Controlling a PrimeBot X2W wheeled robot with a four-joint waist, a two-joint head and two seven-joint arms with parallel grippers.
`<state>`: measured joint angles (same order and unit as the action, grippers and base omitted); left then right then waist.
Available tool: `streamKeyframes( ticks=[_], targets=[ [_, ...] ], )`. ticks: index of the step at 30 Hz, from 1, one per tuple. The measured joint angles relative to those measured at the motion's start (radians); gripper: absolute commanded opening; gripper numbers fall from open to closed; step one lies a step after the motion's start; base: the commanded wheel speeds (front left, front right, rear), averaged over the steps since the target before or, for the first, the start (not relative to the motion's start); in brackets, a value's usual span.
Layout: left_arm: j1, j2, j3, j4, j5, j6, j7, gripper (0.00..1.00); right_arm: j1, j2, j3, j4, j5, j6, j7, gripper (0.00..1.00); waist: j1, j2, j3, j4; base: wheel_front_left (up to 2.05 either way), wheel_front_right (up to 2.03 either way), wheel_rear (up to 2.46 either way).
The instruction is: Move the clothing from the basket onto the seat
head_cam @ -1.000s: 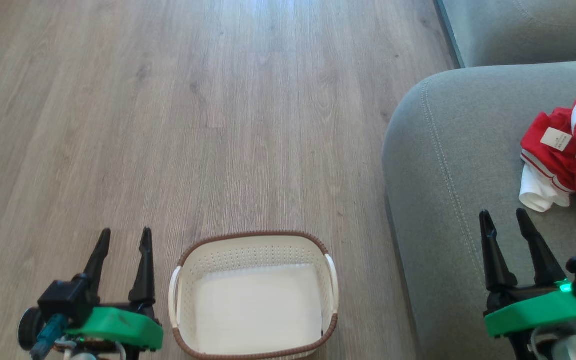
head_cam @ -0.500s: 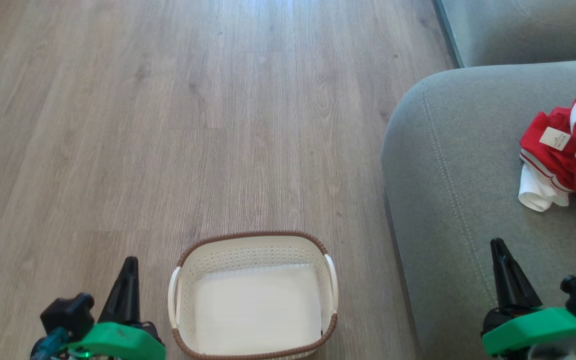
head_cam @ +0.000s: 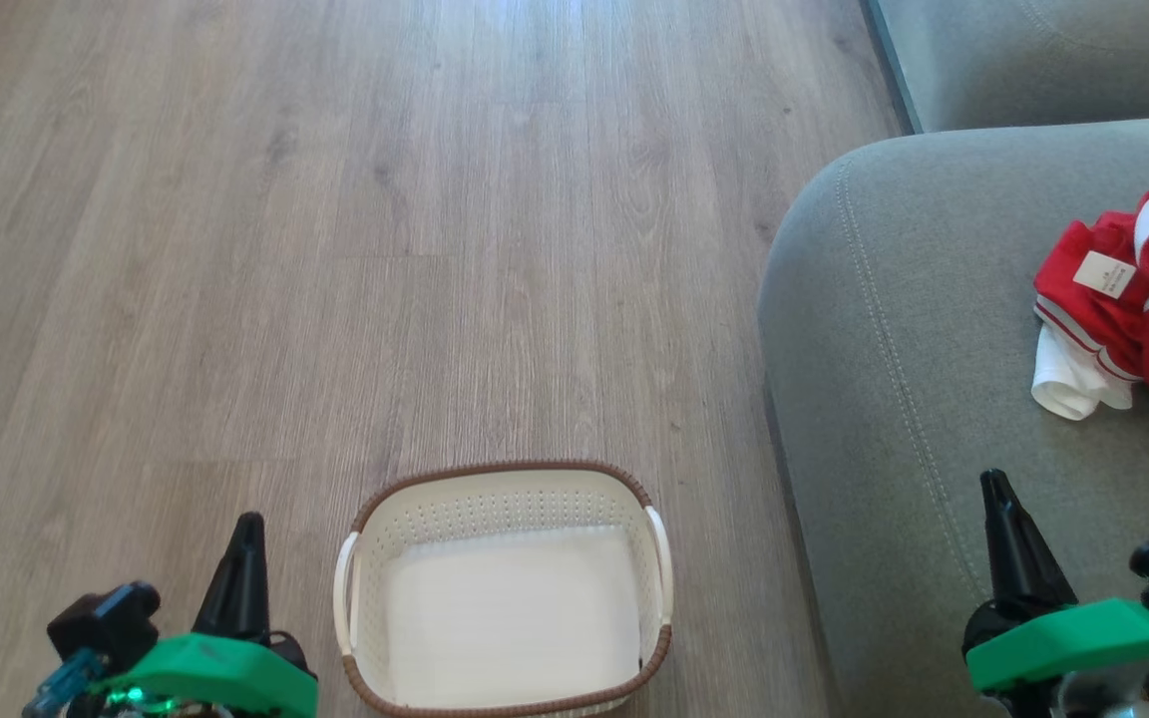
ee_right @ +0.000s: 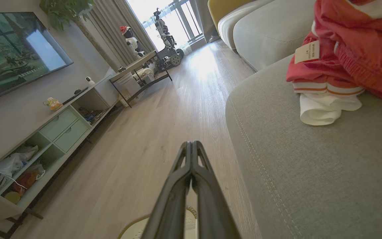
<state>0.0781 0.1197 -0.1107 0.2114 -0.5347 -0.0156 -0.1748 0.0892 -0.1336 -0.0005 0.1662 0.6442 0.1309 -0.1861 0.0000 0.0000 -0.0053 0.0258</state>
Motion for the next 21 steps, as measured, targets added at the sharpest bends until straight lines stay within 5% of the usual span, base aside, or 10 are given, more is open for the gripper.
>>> streamKeyframes(
  ticks=[21],
  targets=[
    [-0.023, -0.014, 0.036, 0.015, -0.213, -0.019, 0.060, 0.00, -0.022, 0.008, -0.025, 0.023, 0.193, 0.000, 0.055, 0.00, 0.0000, 0.0000, 0.002, -0.005, 0.00, 0.00, 0.00]
  ],
)
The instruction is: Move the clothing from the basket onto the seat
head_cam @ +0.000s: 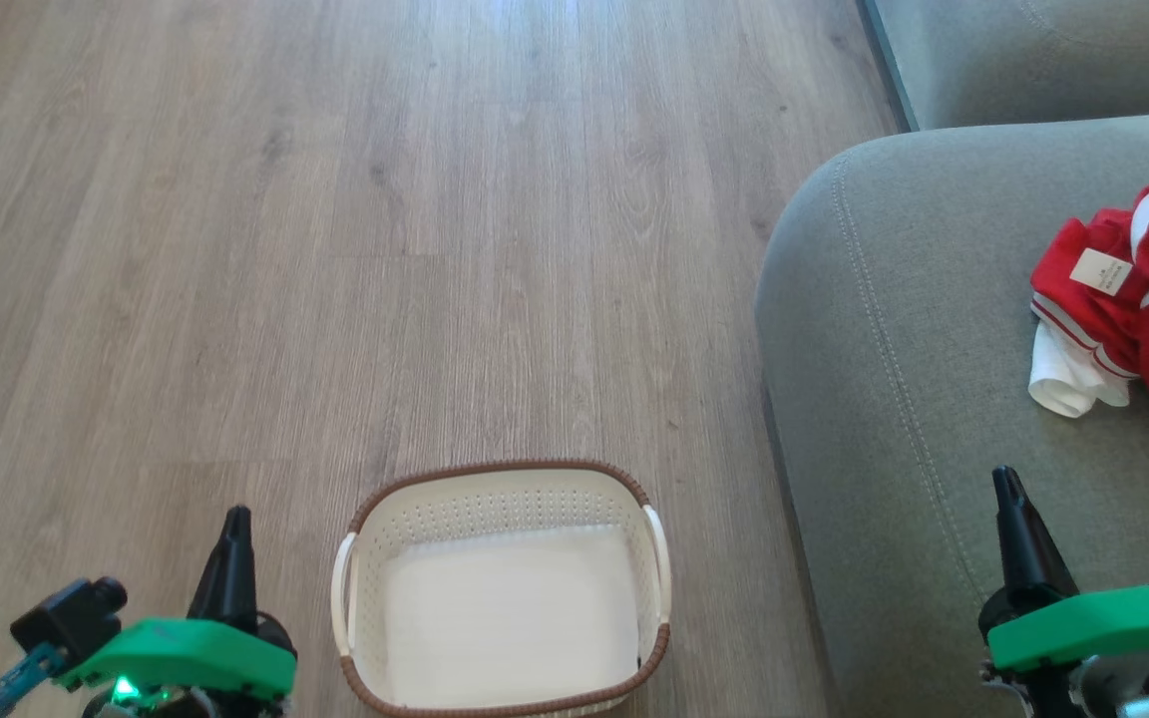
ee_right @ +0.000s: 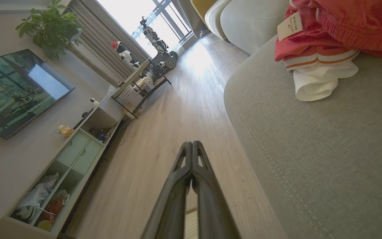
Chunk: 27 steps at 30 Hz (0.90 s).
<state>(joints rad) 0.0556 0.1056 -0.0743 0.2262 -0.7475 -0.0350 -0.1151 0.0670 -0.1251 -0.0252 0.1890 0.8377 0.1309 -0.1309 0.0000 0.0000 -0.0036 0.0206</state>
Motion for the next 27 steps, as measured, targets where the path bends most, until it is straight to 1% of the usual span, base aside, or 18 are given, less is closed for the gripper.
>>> streamKeyframes(
  ticks=[15, 23, 27],
  targets=[
    [-0.016, -0.013, 0.028, 0.008, -0.159, -0.011, 0.042, 0.00, -0.019, 0.014, -0.012, 0.015, 0.144, 0.000, 0.043, 0.00, 0.0000, 0.0000, 0.001, -0.004, 0.00, 0.00, 0.00],
    [-0.036, -0.017, 0.049, 0.011, -0.244, -0.027, 0.064, 0.00, -0.036, 0.024, -0.027, 0.027, 0.222, 0.000, 0.065, 0.00, 0.0000, 0.0000, 0.002, -0.006, 0.00, 0.00, 0.00],
    [-0.036, -0.020, 0.054, 0.013, -0.285, -0.028, 0.076, 0.00, -0.041, 0.026, -0.030, 0.029, 0.259, 0.000, 0.076, 0.00, 0.0000, 0.0000, 0.002, -0.007, 0.00, 0.00, 0.00]
  ],
)
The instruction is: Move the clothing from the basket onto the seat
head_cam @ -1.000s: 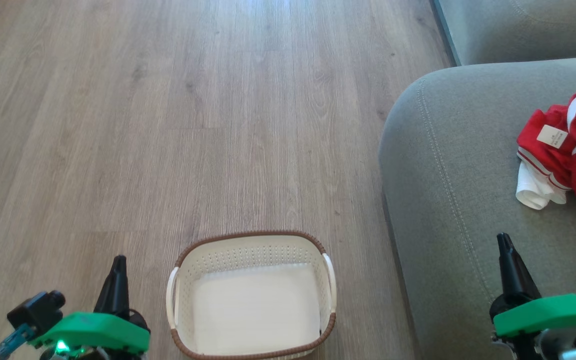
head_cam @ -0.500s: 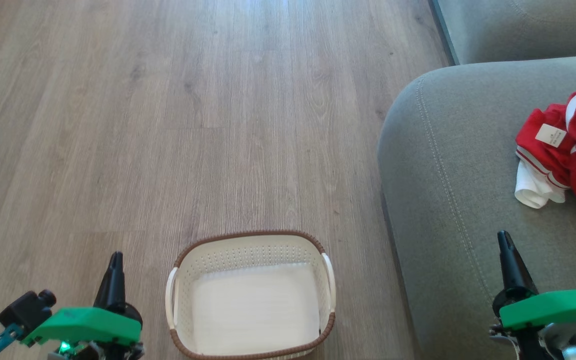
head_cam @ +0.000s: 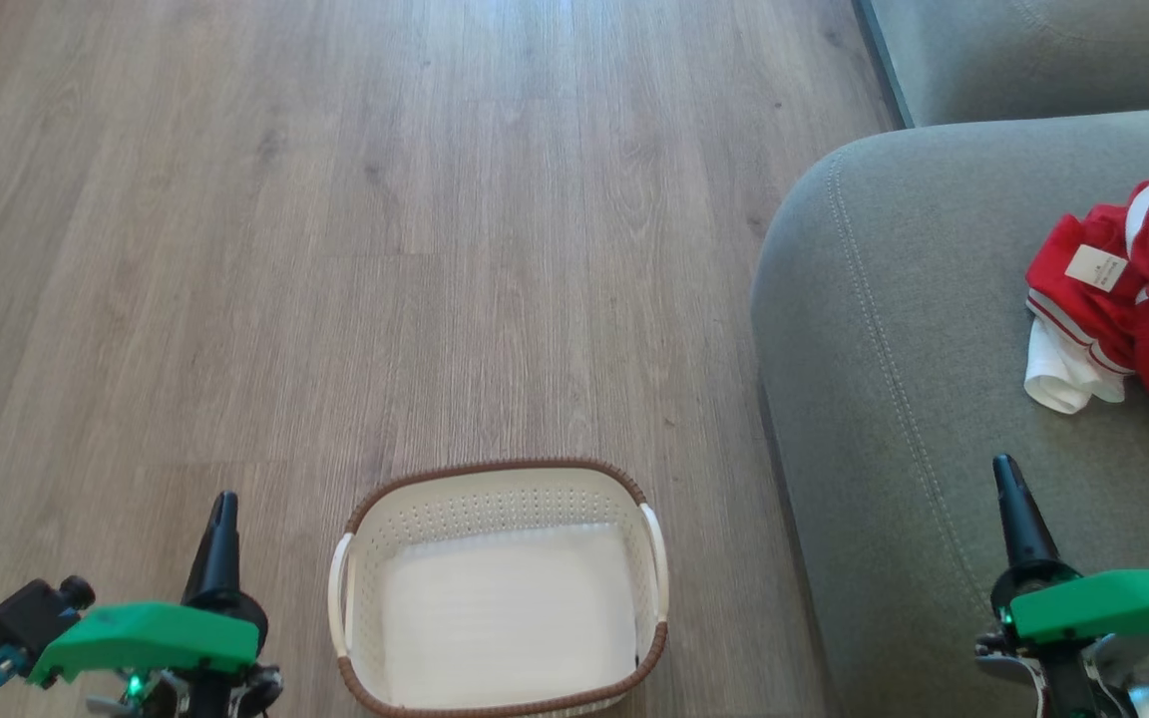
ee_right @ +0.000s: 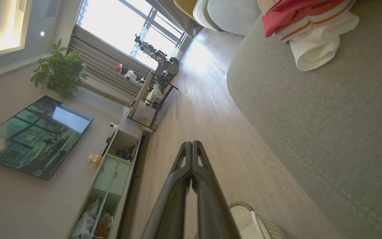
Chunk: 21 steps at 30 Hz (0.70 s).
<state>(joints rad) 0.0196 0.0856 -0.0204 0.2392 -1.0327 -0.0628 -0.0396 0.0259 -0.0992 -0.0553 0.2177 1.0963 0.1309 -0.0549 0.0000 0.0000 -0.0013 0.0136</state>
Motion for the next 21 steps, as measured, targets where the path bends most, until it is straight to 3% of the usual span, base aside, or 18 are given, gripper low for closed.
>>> streamKeyframes(
  ticks=[21],
  targets=[
    [-0.027, -0.019, 0.035, 0.017, -0.223, -0.025, 0.057, 0.00, -0.023, 0.014, -0.025, 0.020, 0.202, 0.000, 0.062, 0.00, 0.0000, 0.0000, 0.002, -0.005, 0.00, 0.00, 0.00]
  ],
)
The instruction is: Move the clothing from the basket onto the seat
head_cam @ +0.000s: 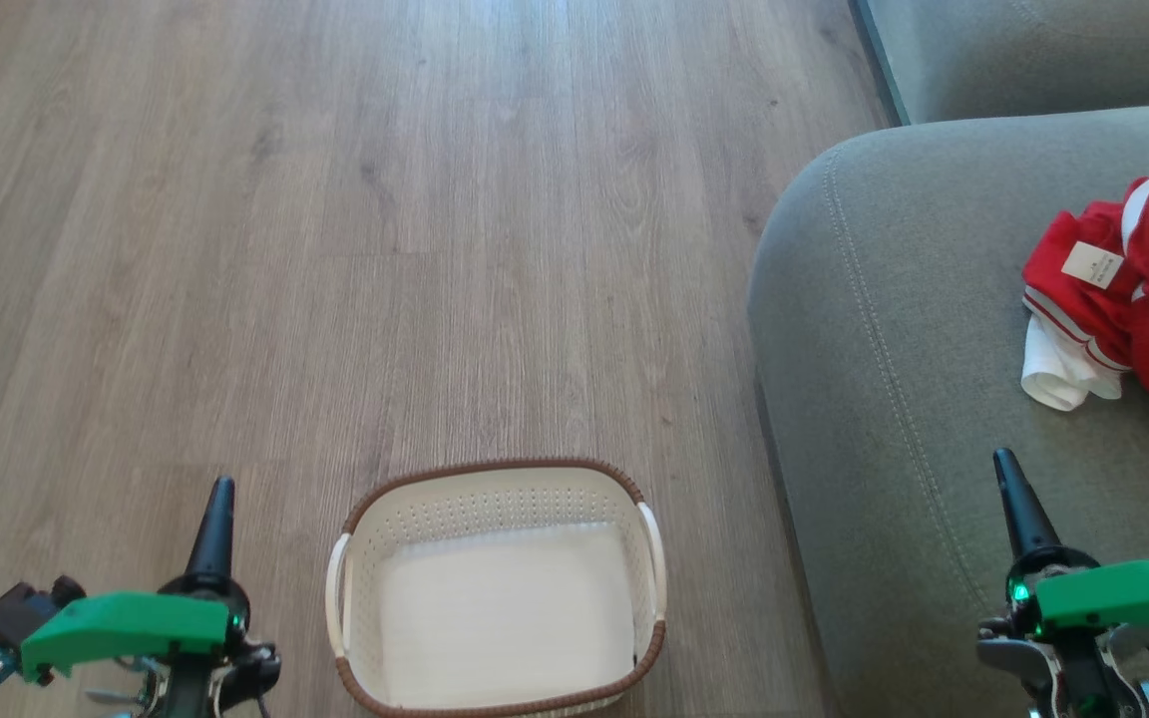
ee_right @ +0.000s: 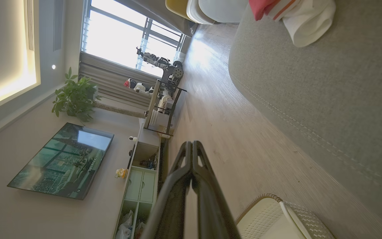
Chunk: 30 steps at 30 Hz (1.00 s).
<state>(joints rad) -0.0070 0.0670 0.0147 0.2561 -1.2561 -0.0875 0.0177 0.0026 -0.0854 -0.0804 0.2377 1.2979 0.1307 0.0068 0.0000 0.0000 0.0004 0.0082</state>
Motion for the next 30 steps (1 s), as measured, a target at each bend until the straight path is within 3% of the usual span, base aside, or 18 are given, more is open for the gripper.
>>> streamKeyframes(
  ticks=[30],
  targets=[
    [-0.037, -0.019, 0.060, 0.015, -0.317, -0.033, 0.084, 0.00, -0.043, 0.023, -0.040, 0.035, 0.284, 0.000, 0.083, 0.00, 0.0000, 0.0000, 0.002, -0.008, 0.00, 0.00, 0.00]
  ],
)
